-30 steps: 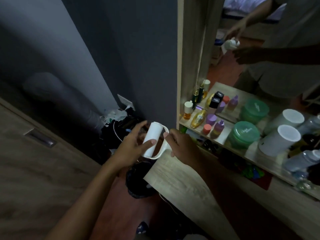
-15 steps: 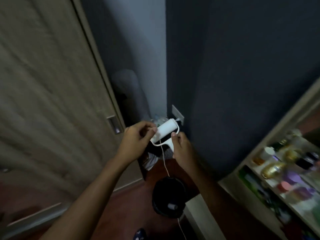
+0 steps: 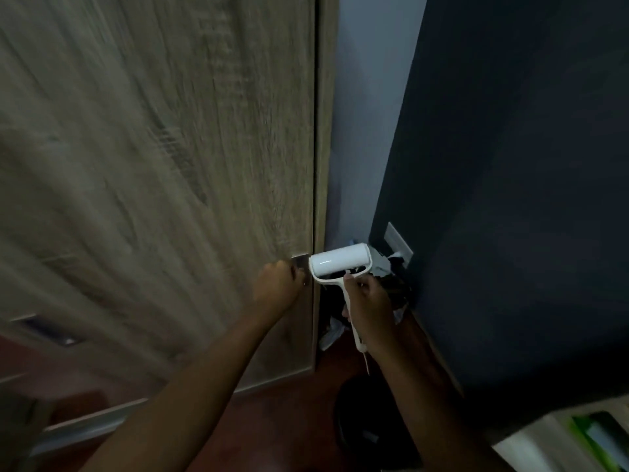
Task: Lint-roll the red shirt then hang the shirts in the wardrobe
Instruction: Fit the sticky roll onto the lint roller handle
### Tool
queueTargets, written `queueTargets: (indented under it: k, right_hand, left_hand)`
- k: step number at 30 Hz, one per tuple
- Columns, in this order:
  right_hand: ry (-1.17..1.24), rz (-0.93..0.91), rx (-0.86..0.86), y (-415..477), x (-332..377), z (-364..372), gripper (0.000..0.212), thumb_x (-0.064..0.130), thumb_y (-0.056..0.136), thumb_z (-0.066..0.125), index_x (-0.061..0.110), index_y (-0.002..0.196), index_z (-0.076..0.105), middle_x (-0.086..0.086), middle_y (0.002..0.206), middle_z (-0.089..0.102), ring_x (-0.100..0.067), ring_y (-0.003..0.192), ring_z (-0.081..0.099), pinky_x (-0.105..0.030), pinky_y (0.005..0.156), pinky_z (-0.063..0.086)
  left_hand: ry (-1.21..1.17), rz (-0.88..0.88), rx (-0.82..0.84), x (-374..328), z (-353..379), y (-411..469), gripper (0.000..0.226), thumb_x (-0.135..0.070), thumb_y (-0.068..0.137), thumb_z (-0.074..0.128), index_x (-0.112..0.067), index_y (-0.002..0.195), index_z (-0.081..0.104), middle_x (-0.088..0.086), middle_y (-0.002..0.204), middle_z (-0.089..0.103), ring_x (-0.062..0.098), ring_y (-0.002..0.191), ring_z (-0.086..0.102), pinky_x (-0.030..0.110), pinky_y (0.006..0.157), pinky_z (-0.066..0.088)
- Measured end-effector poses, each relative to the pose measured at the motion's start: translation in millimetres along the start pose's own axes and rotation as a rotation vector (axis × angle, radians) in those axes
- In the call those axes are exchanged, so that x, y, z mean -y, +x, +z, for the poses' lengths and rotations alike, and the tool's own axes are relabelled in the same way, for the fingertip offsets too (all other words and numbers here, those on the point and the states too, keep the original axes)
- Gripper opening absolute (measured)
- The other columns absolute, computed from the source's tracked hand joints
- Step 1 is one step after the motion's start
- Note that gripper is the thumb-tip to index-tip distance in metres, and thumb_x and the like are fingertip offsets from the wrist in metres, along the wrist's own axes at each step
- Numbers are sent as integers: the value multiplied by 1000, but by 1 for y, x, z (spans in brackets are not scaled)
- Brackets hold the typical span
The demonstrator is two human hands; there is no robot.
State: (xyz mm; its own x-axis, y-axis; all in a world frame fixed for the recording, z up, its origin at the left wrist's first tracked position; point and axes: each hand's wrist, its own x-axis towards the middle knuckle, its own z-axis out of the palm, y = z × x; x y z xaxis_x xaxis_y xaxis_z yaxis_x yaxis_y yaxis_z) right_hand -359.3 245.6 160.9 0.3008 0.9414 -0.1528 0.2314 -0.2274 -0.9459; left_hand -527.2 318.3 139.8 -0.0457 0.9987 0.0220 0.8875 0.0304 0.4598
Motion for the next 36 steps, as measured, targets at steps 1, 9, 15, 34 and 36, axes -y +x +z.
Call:
queueTargets:
  k: [1, 9, 15, 34, 36]
  right_hand:
    - [8, 6, -3, 1, 1, 3, 27, 37, 98, 56, 11, 91, 61, 1, 60, 60, -3, 42, 56, -24, 49, 40]
    - [90, 32, 19, 11, 6, 4, 26, 35, 99, 55, 11, 94, 63, -6, 65, 62, -7, 48, 58, -26, 51, 44]
    - [78, -25, 49, 21, 10, 5, 28, 38, 98, 56, 15, 83, 63, -4, 67, 63, -14, 62, 64, -32, 61, 51]
    - [165, -168, 451, 18, 47, 83, 30, 28, 101, 54, 10, 79, 59, -8, 59, 55, -23, 53, 54, -30, 53, 43]
    - [143, -179, 494, 15, 53, 102, 29, 30, 101, 53, 16, 76, 59, -2, 55, 54, -21, 52, 54, -28, 53, 43]
  left_hand:
    - [21, -14, 16, 2, 5, 8, 35, -41, 91, 54, -10, 87, 72, 15, 86, 72, 35, 84, 68, 32, 62, 42]
    - [126, -97, 40, 7, 28, 46, 38, -42, 92, 55, -8, 95, 71, 14, 91, 72, 34, 84, 70, 34, 65, 49]
    - [188, -92, 1, 14, 32, 47, 37, -43, 92, 58, -8, 93, 70, 15, 90, 72, 33, 81, 69, 36, 66, 53]
    - [313, -582, -174, 144, -36, -1, 36, -39, 95, 54, -6, 106, 66, 16, 109, 68, 36, 100, 67, 38, 78, 53]
    - [291, -642, -193, 168, -46, -6, 32, -34, 95, 52, -6, 105, 66, 16, 108, 68, 37, 98, 67, 39, 78, 54]
